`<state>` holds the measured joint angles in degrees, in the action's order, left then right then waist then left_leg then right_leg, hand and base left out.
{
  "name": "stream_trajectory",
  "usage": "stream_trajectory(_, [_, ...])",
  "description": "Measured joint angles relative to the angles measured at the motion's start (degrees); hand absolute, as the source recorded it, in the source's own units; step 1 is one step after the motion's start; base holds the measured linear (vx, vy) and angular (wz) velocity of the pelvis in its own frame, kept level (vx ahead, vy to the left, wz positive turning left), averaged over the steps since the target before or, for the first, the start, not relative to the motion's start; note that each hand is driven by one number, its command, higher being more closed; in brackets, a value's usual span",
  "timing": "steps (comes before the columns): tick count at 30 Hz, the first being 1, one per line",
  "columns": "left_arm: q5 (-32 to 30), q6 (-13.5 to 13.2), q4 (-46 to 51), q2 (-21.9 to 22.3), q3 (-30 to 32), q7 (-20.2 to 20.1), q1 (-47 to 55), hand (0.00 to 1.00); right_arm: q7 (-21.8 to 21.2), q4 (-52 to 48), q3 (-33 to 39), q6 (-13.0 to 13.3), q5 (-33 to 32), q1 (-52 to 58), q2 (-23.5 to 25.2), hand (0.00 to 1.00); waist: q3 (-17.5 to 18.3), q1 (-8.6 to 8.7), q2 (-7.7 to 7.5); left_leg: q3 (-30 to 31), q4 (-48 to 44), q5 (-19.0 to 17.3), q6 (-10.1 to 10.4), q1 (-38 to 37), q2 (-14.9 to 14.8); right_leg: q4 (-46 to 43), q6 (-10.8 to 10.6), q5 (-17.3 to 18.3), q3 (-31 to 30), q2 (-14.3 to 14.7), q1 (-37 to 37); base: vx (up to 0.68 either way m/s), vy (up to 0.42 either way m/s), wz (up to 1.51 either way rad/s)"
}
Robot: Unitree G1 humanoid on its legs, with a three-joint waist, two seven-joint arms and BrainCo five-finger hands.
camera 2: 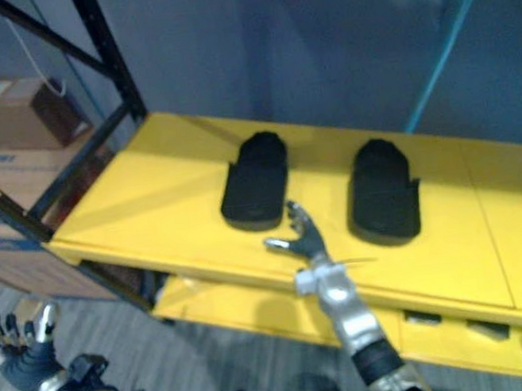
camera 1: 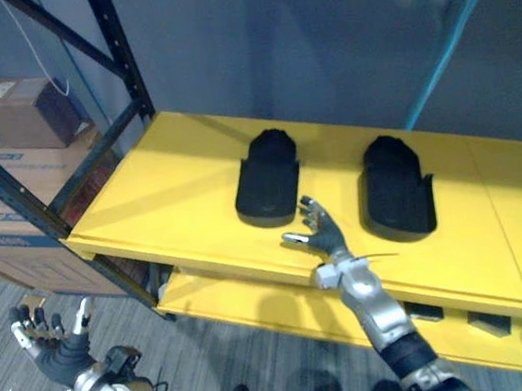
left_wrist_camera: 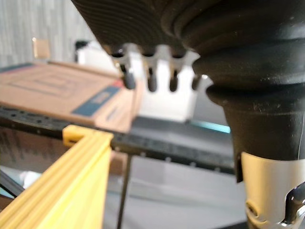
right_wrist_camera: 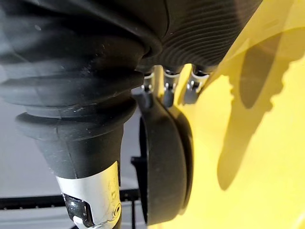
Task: Walk over and take plastic housings, then place them on the shelf
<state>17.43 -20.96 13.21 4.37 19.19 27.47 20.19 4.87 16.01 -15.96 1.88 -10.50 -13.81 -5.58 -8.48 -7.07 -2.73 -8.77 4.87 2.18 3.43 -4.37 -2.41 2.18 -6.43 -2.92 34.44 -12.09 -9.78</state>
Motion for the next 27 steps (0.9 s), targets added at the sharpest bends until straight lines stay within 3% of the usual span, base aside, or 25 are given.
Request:
stream_trajectory(12, [0.0,0.2,0.0,0.0,-0.2,0.0,0.0,0.0,-3.7,0.2,-1.0,0.5,-1.0,0.0,-1.4,0.0,0.0,-0.01,-0.03,-0.1,0.0,0.0,0.0,-0.5,0.0,-0.1,0.0,0.0,-0.1,0.0,-0.3,0.0,0.0,0.0])
stream_trajectory(27, [0.1,0.2,-0.7,0.0,-0.2,0.0,0.0,0.0,-3.2,0.4,-2.2,0.3,0.2,-0.2,-1.8,0.0,0.2,-0.02,-0.29,0.0,0.1,0.2,0.2,-0.4,0.0,-0.1,0.0,0.0,0.0,0.2,-0.3,0.0,0.0,0.0])
